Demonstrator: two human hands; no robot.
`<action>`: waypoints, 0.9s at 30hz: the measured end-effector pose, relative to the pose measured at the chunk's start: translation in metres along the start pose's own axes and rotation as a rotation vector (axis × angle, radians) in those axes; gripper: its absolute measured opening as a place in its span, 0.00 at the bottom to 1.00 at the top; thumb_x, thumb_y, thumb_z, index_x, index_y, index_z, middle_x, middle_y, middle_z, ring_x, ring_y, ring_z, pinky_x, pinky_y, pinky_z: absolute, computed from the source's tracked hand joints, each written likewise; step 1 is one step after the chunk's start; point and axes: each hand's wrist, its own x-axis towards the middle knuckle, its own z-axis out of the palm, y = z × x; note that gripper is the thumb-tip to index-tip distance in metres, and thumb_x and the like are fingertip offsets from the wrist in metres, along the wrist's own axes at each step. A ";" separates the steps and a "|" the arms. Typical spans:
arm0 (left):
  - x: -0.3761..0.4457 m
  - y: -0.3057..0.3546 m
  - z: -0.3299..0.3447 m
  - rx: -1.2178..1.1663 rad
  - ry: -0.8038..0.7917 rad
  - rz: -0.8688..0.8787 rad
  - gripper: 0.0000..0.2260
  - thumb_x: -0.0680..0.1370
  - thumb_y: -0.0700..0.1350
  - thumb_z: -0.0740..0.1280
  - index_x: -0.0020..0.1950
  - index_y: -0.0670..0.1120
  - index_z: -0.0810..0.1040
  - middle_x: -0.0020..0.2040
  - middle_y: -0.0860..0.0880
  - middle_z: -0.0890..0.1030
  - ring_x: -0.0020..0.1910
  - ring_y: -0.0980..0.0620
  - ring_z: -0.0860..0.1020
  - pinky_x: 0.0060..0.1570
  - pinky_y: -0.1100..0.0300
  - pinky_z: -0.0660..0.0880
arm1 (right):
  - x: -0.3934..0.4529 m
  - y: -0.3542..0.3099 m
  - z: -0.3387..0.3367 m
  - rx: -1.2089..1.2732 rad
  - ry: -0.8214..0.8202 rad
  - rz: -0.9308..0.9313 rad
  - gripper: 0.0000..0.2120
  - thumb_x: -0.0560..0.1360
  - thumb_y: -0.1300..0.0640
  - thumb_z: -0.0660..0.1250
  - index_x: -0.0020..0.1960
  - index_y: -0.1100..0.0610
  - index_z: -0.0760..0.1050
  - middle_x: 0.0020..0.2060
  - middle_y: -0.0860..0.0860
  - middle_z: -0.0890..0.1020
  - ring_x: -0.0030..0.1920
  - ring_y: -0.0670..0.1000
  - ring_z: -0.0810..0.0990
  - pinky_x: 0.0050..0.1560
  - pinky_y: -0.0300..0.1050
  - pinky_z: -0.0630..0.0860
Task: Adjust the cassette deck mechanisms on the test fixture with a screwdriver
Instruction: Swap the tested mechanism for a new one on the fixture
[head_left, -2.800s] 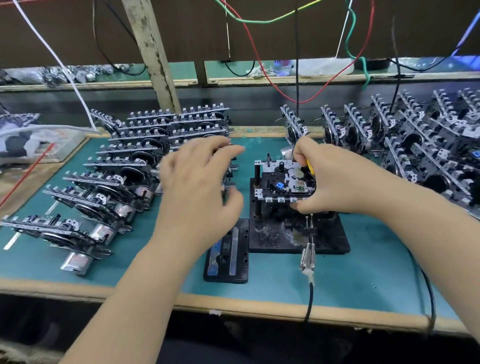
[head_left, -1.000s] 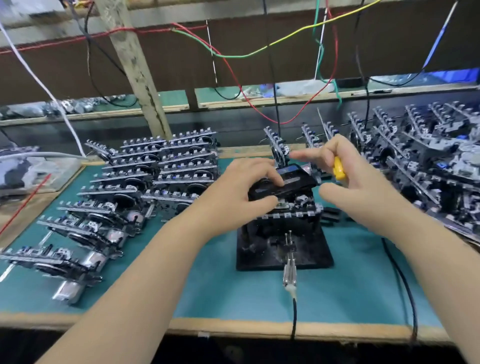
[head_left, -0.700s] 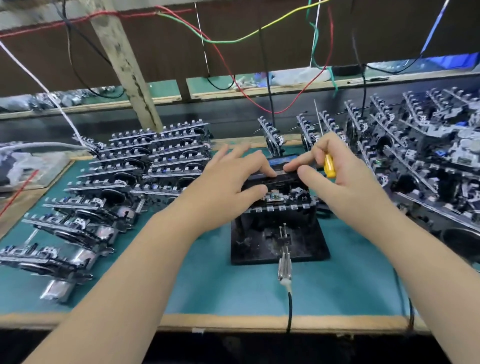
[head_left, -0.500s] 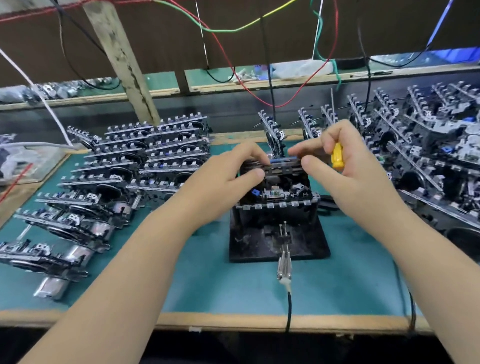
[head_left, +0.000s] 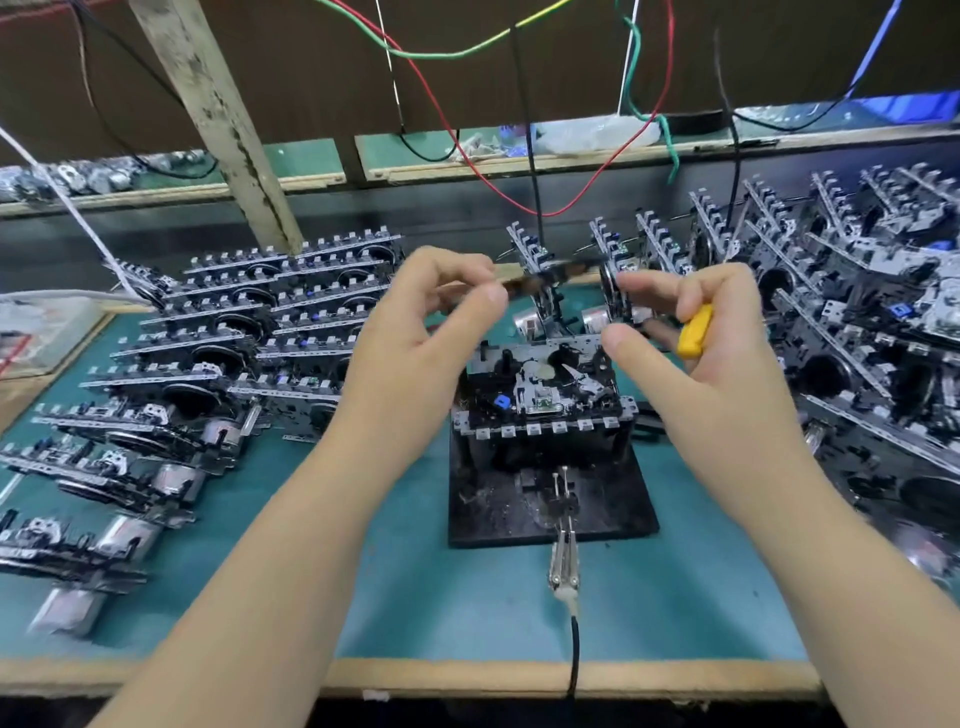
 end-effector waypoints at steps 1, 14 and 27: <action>-0.003 0.003 0.005 -0.151 0.056 -0.030 0.01 0.80 0.46 0.67 0.50 0.50 0.77 0.54 0.58 0.82 0.54 0.58 0.79 0.63 0.56 0.75 | 0.000 -0.004 0.001 0.030 0.013 -0.004 0.15 0.75 0.49 0.68 0.47 0.48 0.61 0.60 0.42 0.81 0.61 0.49 0.81 0.65 0.55 0.74; -0.029 0.003 -0.010 0.175 0.102 0.047 0.14 0.77 0.53 0.65 0.62 0.58 0.76 0.64 0.60 0.79 0.65 0.59 0.76 0.64 0.50 0.74 | 0.032 -0.037 -0.008 -0.357 -0.404 -0.024 0.24 0.65 0.41 0.76 0.43 0.47 0.61 0.58 0.34 0.81 0.59 0.39 0.79 0.59 0.48 0.75; 0.000 -0.002 -0.011 0.886 -0.442 0.125 0.17 0.85 0.47 0.58 0.74 0.53 0.72 0.77 0.57 0.68 0.79 0.59 0.57 0.68 0.73 0.46 | 0.036 0.010 0.003 -0.283 -0.366 0.082 0.12 0.81 0.56 0.64 0.44 0.51 0.62 0.66 0.38 0.78 0.66 0.41 0.76 0.68 0.51 0.69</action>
